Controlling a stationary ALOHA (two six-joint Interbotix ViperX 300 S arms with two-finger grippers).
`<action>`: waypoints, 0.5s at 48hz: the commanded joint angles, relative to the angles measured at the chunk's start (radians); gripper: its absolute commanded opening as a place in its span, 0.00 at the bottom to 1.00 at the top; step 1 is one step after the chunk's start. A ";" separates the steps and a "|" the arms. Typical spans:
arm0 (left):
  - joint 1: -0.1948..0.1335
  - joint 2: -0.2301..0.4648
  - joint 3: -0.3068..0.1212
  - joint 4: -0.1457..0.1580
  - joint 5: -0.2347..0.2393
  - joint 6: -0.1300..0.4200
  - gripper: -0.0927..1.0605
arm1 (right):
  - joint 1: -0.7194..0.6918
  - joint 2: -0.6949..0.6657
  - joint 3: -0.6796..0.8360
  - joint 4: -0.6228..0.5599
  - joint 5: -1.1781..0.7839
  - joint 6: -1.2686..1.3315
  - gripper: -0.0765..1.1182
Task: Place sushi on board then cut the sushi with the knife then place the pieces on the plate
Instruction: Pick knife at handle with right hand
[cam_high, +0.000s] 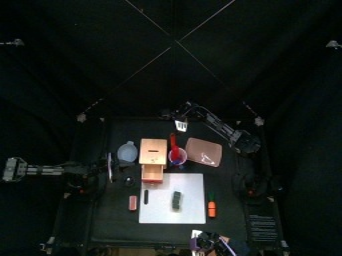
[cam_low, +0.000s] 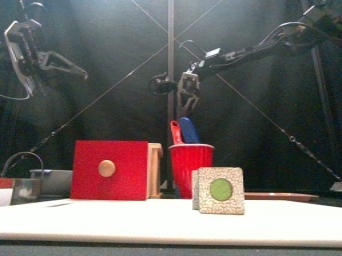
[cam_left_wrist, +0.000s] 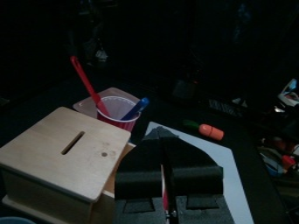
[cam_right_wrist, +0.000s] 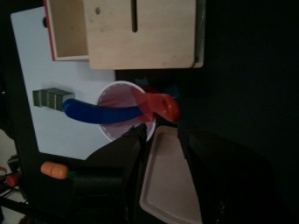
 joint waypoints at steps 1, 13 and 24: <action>0.006 0.005 -0.028 -0.006 -0.009 0.000 0.24 | -0.005 -0.015 -0.049 0.031 0.021 -0.005 0.68; 0.009 0.005 -0.029 -0.008 -0.009 0.000 0.24 | -0.014 0.021 -0.098 0.025 0.023 -0.005 0.68; 0.009 0.005 -0.028 -0.006 -0.009 0.000 0.24 | -0.032 0.005 -0.149 0.028 0.031 -0.005 0.68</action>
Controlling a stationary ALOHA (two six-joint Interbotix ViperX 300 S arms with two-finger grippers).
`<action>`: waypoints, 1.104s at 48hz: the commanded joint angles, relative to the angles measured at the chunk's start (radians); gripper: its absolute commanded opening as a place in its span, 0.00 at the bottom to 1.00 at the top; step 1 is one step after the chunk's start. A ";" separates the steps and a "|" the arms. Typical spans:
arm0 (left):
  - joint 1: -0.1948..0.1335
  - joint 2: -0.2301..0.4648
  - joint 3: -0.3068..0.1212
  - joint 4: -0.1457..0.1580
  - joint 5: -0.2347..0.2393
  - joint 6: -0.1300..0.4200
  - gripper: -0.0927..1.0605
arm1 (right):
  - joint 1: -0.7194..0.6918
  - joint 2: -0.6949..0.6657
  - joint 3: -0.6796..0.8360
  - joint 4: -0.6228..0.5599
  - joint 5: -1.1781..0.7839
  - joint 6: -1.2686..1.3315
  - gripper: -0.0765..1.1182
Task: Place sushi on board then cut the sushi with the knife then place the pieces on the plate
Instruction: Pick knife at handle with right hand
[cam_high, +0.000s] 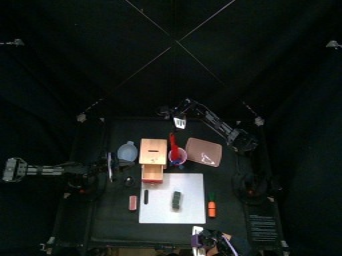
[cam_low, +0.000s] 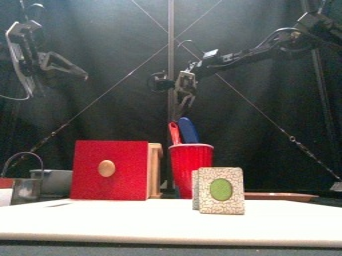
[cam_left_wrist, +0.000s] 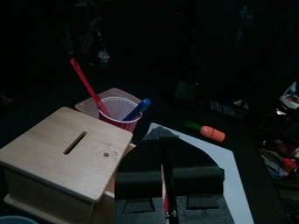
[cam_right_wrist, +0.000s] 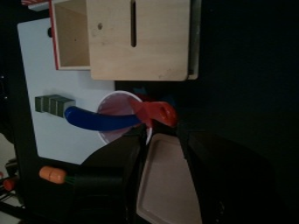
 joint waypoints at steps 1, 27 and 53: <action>0.002 0.003 -0.028 0.000 -0.009 0.000 0.24 | -0.014 -0.048 -0.041 0.014 0.005 -0.003 0.68; 0.002 0.005 -0.025 -0.008 -0.009 0.000 0.24 | -0.008 0.025 -0.066 0.018 0.031 -0.006 0.68; 0.005 0.005 -0.021 -0.009 -0.009 -0.002 0.24 | 0.040 0.061 -0.061 0.009 0.038 -0.006 0.67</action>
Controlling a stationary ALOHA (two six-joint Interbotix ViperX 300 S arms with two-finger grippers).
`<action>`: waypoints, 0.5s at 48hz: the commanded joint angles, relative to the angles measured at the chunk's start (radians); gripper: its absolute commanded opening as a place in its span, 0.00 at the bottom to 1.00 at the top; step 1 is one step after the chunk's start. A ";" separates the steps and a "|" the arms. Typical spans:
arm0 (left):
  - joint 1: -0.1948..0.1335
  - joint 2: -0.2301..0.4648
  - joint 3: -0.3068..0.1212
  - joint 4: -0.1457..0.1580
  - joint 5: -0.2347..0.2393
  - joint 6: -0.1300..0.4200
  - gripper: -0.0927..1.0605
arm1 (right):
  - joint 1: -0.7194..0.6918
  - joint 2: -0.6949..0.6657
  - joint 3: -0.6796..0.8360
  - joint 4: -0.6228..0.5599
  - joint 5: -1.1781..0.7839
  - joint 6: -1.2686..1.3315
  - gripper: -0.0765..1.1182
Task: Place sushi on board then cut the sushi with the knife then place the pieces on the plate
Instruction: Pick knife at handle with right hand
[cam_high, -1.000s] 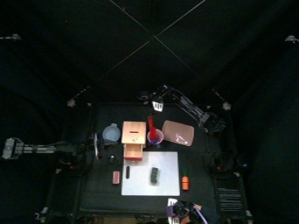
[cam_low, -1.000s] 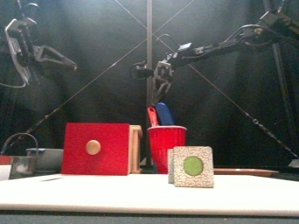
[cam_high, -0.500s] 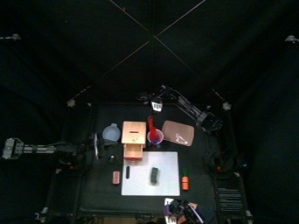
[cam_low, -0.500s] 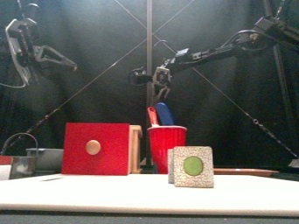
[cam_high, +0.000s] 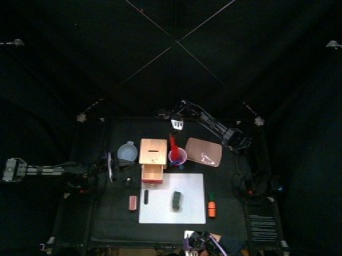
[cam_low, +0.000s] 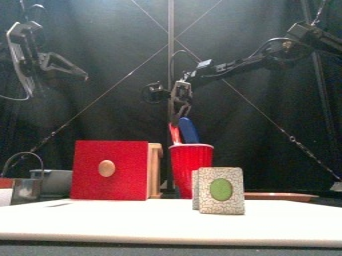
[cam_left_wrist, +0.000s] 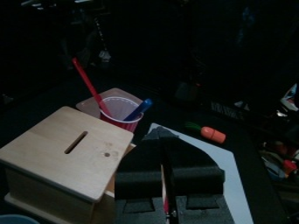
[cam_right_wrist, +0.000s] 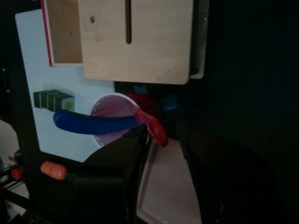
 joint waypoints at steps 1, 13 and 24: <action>0.003 0.003 -0.021 0.002 -0.009 0.000 0.24 | 0.011 -0.029 -0.017 -0.008 0.002 -0.003 0.67; 0.003 0.003 -0.023 0.000 -0.009 0.000 0.24 | 0.025 -0.029 0.011 -0.021 0.009 -0.002 0.66; 0.000 0.003 -0.028 0.000 -0.009 0.000 0.24 | 0.032 -0.031 0.043 -0.063 0.008 0.000 0.66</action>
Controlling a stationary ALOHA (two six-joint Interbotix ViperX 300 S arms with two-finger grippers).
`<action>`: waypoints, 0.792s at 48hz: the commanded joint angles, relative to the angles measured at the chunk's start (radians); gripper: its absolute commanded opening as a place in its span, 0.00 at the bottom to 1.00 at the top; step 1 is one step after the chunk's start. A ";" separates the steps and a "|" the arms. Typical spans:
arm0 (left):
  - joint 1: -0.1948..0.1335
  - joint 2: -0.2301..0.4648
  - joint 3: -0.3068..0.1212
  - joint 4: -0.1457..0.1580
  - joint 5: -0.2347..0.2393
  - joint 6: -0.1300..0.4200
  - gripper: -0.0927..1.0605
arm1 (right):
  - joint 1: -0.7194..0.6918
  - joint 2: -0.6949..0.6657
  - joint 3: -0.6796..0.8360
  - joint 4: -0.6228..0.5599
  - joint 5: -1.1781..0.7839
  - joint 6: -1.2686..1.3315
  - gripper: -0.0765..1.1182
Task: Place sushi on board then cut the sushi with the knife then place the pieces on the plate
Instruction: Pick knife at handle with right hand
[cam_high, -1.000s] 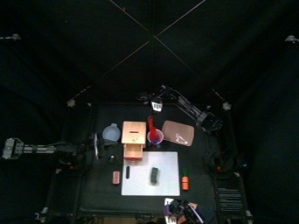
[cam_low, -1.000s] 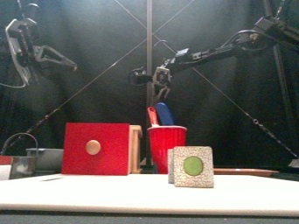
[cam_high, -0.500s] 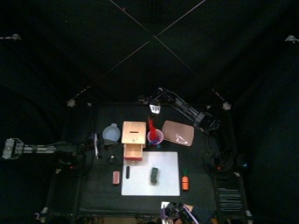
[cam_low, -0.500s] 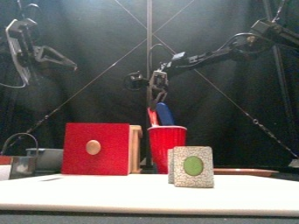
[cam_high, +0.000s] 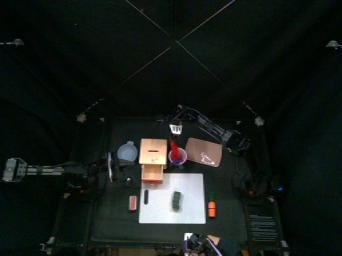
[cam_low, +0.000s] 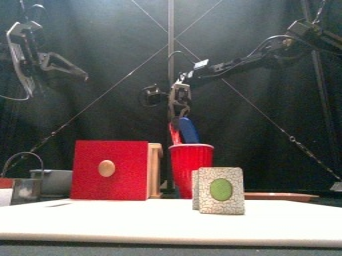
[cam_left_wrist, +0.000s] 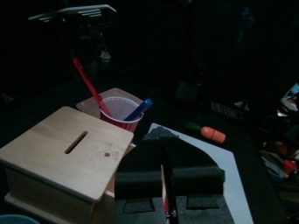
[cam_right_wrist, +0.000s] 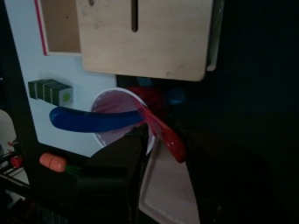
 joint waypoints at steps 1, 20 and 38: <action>-0.002 0.003 -0.026 -0.002 -0.008 0.000 0.24 | 0.002 -0.031 -0.002 -0.009 0.002 -0.003 0.66; 0.000 0.005 -0.025 -0.002 -0.008 0.000 0.24 | 0.014 -0.032 -0.006 0.002 0.002 -0.003 0.66; 0.000 0.005 -0.028 -0.002 -0.008 0.000 0.24 | 0.015 -0.029 -0.008 0.002 0.000 0.000 0.40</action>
